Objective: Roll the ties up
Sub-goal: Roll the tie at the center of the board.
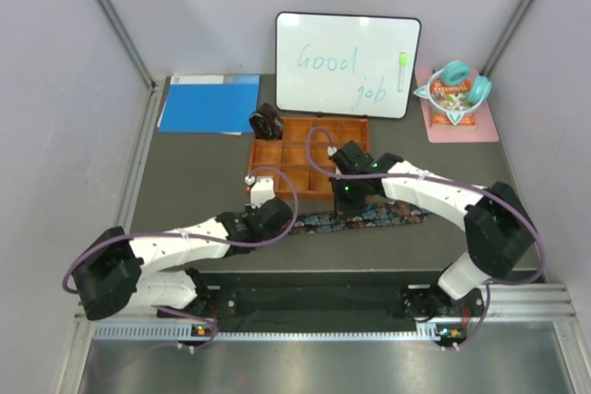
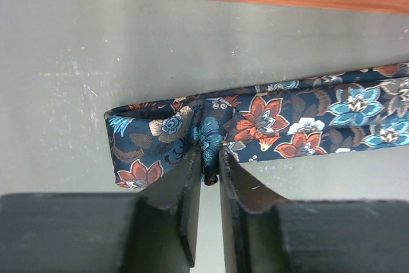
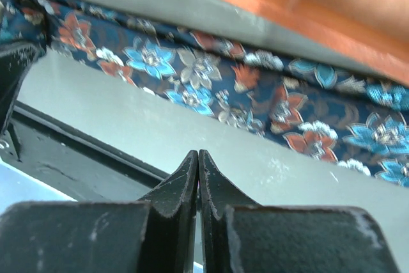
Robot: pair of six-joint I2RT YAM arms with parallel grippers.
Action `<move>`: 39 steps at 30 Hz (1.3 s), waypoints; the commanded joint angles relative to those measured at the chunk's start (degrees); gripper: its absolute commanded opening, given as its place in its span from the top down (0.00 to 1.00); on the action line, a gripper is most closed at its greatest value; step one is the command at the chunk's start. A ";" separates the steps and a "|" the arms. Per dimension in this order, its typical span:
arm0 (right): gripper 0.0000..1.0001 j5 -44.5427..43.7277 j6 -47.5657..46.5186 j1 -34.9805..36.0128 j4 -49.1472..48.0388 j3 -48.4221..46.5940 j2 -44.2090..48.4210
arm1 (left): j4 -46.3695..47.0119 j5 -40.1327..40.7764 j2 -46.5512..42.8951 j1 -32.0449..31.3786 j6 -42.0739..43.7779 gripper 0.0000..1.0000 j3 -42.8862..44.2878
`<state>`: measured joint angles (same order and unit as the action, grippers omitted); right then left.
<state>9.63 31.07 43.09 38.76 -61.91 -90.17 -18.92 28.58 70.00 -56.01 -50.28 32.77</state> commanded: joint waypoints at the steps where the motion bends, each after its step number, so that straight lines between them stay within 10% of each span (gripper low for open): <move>1: 0.97 -1.19 -0.13 -0.02 -0.88 1.70 5.09 | 0.11 1.31 1.72 -0.33 1.94 0.76 1.15; 17: 0.96 -1.28 -1.89 -0.55 3.07 -5.93 4.30 | -3.93 -1.24 -2.05 -0.59 3.08 0.28 5.72; 39: 1.00 3.38 -0.40 5.06 4.65 -24.83 -9.75 | -19.93 -1.42 -27.80 -0.77 -12.03 0.36 -3.50</move>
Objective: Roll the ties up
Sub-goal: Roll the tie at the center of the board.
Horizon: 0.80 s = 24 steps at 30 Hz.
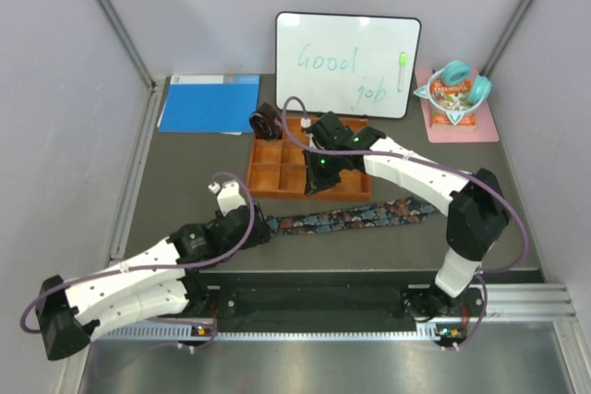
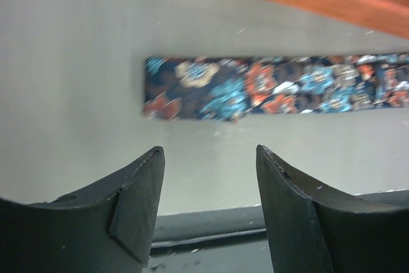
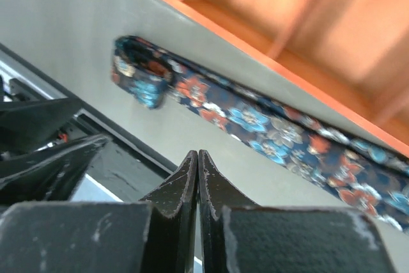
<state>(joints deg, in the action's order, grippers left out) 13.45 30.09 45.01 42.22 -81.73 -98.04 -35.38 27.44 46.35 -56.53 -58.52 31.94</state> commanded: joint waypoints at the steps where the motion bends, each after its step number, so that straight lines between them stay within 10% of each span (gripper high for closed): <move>1: 1.00 -0.27 0.85 3.58 0.24 -5.36 -2.15 | -3.21 -0.46 -6.07 -0.24 -3.97 0.35 -3.02; 24: 1.00 8.60 6.56 9.91 -10.22 -6.15 -12.26 | -6.37 5.60 -9.88 -0.16 -6.69 0.36 -4.96</move>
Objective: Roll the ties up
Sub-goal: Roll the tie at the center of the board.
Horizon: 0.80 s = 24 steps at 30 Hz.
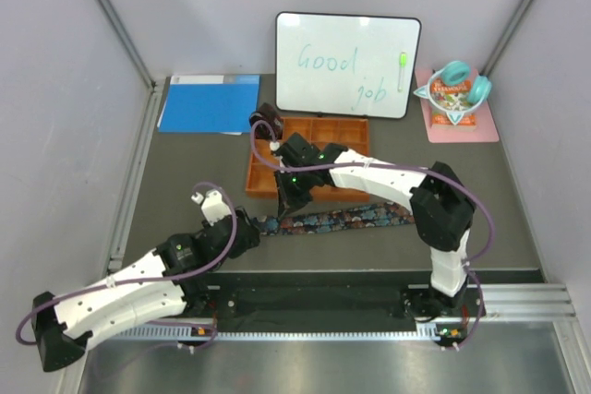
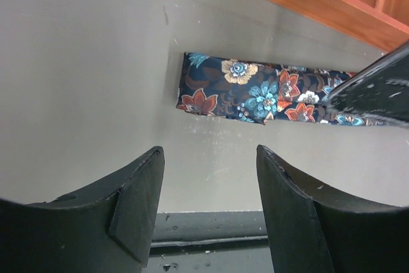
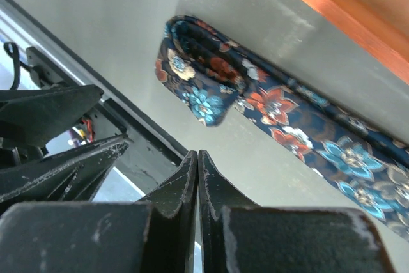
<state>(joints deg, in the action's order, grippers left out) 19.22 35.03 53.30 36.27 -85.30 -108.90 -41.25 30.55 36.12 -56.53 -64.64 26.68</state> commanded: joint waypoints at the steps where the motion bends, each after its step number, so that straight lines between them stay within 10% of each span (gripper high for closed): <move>1: 1.00 3.27 1.89 1.89 -4.89 -2.85 -1.75 | -0.23 2.59 0.62 -0.07 -0.57 0.36 0.39; 24: 1.00 4.07 2.50 -0.21 -13.33 0.82 -8.61 | 4.25 0.75 4.84 2.91 3.47 0.39 1.54</move>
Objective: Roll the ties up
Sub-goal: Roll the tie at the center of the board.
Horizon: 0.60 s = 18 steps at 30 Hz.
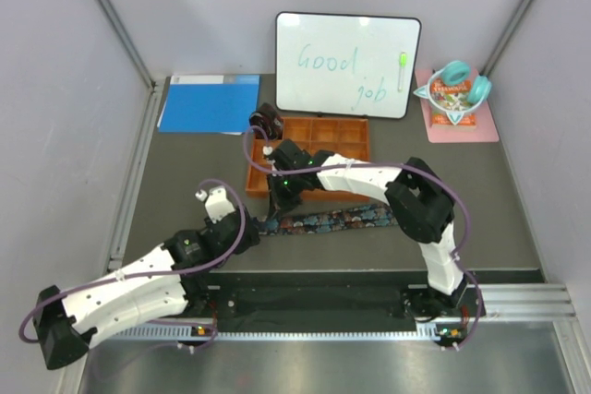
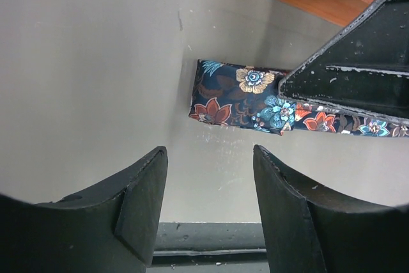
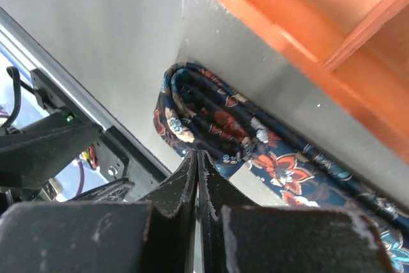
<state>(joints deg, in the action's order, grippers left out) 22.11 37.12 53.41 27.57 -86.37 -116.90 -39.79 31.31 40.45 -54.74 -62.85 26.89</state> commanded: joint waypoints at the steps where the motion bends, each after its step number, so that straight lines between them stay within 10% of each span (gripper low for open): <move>1: 1.00 1.18 0.49 -0.32 -5.16 2.25 -0.61 | 3.05 -0.20 0.51 1.39 1.85 0.39 1.40; 18: 1.00 -0.66 -2.05 -2.69 -5.16 5.86 0.01 | 16.31 -12.23 6.05 12.90 9.85 0.39 -1.75</move>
<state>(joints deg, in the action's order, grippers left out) 22.15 36.71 51.27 23.44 -80.62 -116.92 -31.16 23.46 45.25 -44.23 -55.75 26.70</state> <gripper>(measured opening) 0.005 0.612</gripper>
